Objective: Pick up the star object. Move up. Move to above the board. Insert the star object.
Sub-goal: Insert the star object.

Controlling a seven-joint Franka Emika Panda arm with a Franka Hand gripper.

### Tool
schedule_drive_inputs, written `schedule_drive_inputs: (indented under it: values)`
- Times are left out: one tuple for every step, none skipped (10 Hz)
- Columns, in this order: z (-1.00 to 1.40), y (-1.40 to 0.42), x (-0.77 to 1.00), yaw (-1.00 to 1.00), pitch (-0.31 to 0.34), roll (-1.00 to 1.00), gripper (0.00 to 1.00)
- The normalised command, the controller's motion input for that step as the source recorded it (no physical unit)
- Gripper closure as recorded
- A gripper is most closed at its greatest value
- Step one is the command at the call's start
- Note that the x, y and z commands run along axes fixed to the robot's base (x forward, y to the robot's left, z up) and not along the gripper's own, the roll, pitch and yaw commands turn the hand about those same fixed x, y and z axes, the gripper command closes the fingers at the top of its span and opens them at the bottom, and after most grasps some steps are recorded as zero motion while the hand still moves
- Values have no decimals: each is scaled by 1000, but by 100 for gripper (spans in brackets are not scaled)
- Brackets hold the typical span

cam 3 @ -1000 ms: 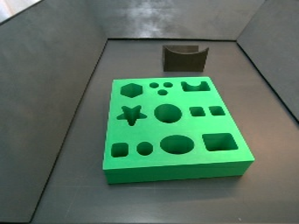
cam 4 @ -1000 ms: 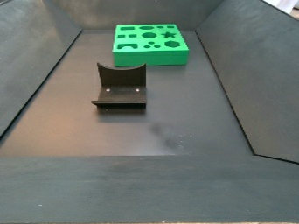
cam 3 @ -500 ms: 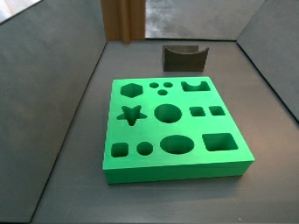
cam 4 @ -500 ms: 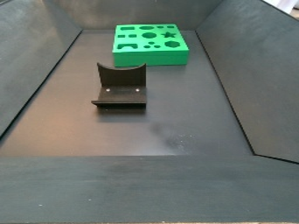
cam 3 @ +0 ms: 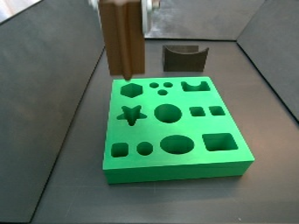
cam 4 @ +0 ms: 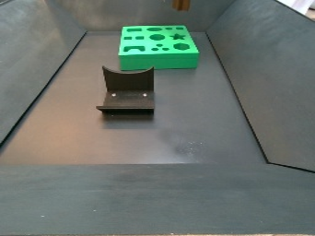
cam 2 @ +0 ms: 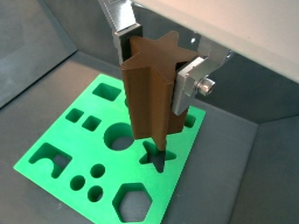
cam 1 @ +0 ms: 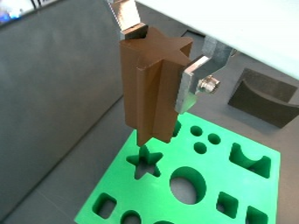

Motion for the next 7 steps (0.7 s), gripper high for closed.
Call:
schedule_drive_inputs:
  values:
    - [-709,-169,0,40,-154,114,100]
    - [-700,-180,0,31,-149,114,100]
    - [-663,-171,0,26,-149,97,100]
    - [-680,-146,80,11,-134,104,100]
    - [-620,-109,203,0,-83,210,100]
    - [-517,-43,249,0,-30,259,100]
    - [-509,0,289,-69,-9,294,100]
